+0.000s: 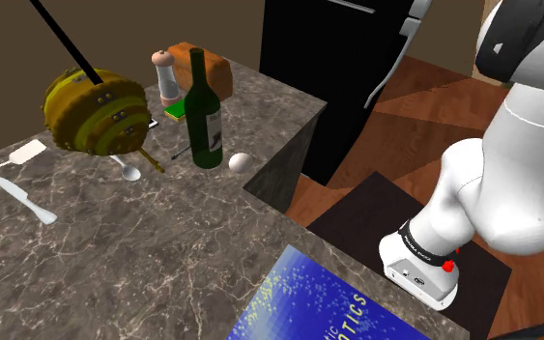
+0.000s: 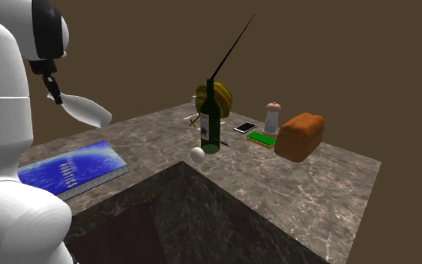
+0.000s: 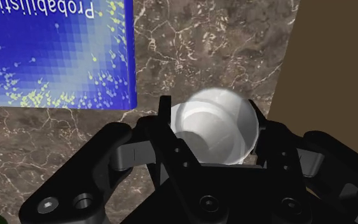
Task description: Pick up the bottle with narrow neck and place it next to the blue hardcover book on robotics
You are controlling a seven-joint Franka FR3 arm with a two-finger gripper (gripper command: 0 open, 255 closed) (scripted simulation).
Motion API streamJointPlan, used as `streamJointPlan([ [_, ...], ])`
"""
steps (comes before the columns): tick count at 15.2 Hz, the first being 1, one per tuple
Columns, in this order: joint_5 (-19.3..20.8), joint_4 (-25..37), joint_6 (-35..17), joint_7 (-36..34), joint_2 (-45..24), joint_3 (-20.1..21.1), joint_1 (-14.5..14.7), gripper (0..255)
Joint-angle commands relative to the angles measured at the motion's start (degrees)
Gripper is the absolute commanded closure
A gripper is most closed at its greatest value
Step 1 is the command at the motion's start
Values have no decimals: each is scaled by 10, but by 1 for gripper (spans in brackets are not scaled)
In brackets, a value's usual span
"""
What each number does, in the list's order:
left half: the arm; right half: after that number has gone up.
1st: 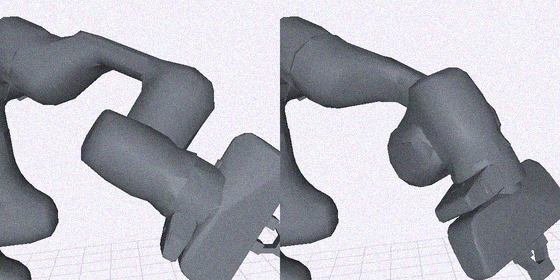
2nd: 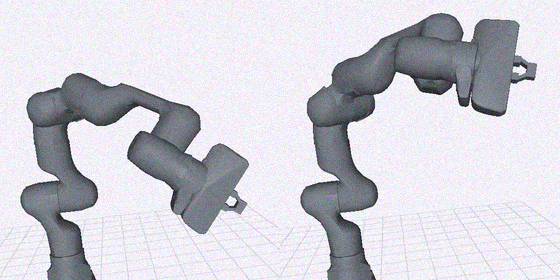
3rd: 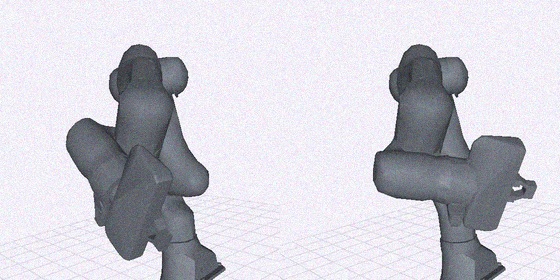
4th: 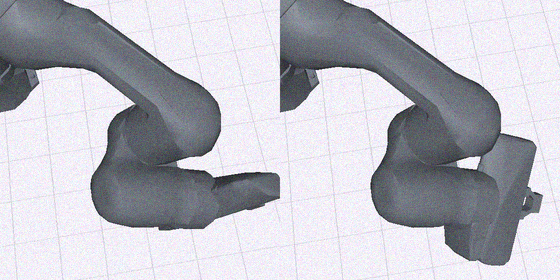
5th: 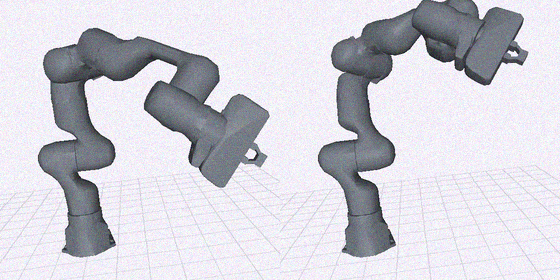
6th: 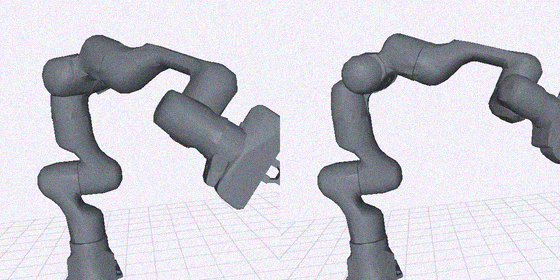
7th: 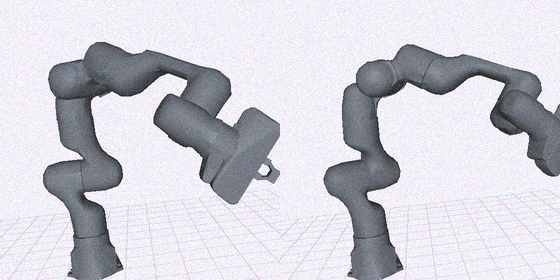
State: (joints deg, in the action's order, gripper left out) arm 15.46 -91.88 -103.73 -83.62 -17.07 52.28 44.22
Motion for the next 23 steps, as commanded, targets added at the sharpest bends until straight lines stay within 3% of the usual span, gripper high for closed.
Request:
streamJointPlan([
  [1,26,36,17,-36,-33,-2,40,255],
  [3,52,78,34,-66,-67,-7,84,255],
  [4,73,118,52,-89,-98,-13,124,255],
  [23,96,-2,-80,-113,-120,-36,114,255],
])
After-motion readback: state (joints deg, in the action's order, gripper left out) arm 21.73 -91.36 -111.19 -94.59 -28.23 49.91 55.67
